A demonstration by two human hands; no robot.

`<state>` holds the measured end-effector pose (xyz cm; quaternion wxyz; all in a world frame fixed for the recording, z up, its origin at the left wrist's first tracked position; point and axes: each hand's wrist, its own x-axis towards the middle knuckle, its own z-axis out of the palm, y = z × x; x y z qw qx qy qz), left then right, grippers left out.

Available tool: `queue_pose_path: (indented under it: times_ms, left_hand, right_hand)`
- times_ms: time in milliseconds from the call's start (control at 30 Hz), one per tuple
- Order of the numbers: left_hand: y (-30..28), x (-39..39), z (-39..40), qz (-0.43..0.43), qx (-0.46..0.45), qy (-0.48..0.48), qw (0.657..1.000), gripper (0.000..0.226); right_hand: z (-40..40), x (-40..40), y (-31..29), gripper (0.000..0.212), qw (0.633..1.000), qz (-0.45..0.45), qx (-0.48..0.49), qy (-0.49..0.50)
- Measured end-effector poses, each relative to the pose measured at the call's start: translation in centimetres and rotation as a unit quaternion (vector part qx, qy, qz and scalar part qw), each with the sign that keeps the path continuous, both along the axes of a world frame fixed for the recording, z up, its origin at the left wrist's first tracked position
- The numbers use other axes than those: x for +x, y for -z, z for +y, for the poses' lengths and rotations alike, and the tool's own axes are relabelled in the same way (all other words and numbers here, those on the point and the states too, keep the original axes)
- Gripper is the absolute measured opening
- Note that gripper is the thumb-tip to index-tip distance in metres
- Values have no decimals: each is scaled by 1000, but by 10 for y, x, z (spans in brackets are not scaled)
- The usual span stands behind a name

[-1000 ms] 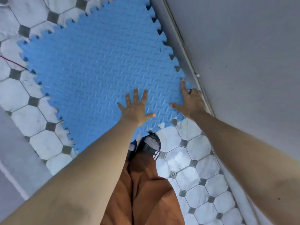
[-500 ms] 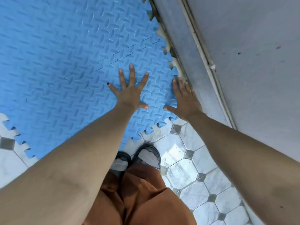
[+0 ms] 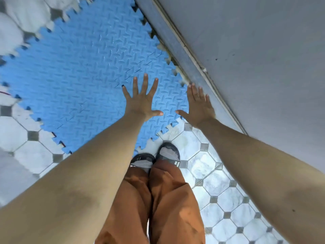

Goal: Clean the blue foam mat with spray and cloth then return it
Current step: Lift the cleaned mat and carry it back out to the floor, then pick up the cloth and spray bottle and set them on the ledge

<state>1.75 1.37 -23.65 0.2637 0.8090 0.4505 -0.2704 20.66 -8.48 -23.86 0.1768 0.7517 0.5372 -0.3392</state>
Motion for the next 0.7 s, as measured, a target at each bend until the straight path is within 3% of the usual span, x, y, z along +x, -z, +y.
queue_pose_path:
  times_ms: [200, 400, 567, 700]
  left_hand:
    - [-142, 21, -9, -26, -13, 35, 999, 117]
    - [-230, 49, -29, -46, 6, 107, 993, 116]
    - [-262, 82, -78, -21, 3, 218, 976, 114]
    - [-260, 123, -191, -23, -17, 356, 934, 114]
  right_hand:
    - [-46, -15, -132, 82, 989, -2, -30, 147]
    - [-112, -20, -214, 83, 948, -1, -4, 317]
    - [-193, -16, -255, 81, 870, -16, 31, 493]
    - [-325, -20, -260, 81, 780, -39, 21, 624]
